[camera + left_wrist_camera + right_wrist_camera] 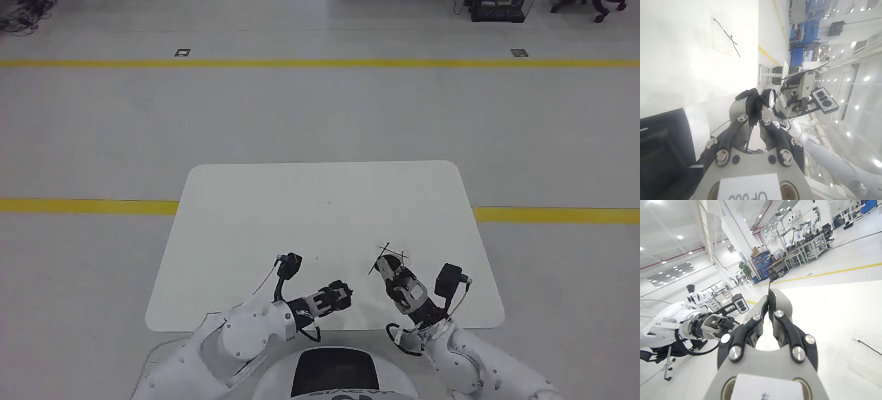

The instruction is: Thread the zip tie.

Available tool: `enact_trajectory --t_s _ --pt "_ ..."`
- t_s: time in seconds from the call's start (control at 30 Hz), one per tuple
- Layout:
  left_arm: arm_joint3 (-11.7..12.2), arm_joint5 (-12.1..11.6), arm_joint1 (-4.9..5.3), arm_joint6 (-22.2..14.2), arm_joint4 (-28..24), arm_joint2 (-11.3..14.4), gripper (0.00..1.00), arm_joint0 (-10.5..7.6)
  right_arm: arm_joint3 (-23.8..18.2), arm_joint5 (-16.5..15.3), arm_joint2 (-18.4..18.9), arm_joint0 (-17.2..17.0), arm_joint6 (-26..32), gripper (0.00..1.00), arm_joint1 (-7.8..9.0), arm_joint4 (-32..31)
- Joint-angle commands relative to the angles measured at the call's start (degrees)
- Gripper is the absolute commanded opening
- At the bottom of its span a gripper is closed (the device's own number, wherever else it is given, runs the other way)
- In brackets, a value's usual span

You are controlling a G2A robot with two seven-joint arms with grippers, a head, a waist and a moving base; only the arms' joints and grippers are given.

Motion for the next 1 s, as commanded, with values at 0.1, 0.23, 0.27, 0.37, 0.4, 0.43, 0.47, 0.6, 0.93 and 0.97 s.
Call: enact_trajectory --t_s 0.1,0.23,0.27,0.37,0.4,0.43,0.47,0.6,0.93,0.97 --pt "0.0 0.01 0.0 -0.02 -0.02 -0.01 0.0 0.01 0.0 0.0 0.0 0.0 0.0 0.0 0.0 0.0" --pt "0.47 1.02 -0.47 1.96 -0.52 1.67 0.0 0.29 -1.01 0.0 -1.36 -0.46 -0.03 0.0 -0.6 -1.5" --pt "0.33 1.44 -0.59 2.79 -0.93 1.91 0.0 0.48 -0.58 0.0 -1.58 -0.39 -0.72 0.0 -0.72 -2.46" --pt "-0.24 3.66 -0.87 5.34 -2.18 2.21 0.0 0.92 0.38 0.0 -2.87 -0.4 -4.16 0.0 -1.27 -4.75" --pt "-0.57 4.25 -0.96 6.1 -2.94 2.08 0.0 1.04 0.76 0.0 -3.34 -0.3 -5.2 0.0 -1.42 -5.55" --pt "-1.06 4.26 -1.04 6.63 -4.13 1.86 0.0 1.2 1.34 0.0 -4.0 -0.16 -6.36 0.0 -1.64 -6.19" --pt "-1.19 4.18 -1.05 6.91 -4.65 1.64 0.0 1.3 1.85 0.0 -4.33 0.09 -7.26 0.0 -1.8 -6.64" --pt "-1.87 4.21 -1.0 7.98 -6.44 0.62 0.0 2.02 4.1 0.0 -5.68 1.0 -10.28 0.0 -2.47 -8.38" --pt "1.9 0.73 -1.03 7.02 -7.46 -0.35 0.0 1.35 6.89 0.0 -7.26 2.82 -10.79 0.0 -3.37 -8.78" --pt "1.9 0.73 -1.03 7.02 -7.46 -0.35 0.0 1.35 6.89 0.0 -7.26 2.82 -10.79 0.0 -3.37 -8.78"
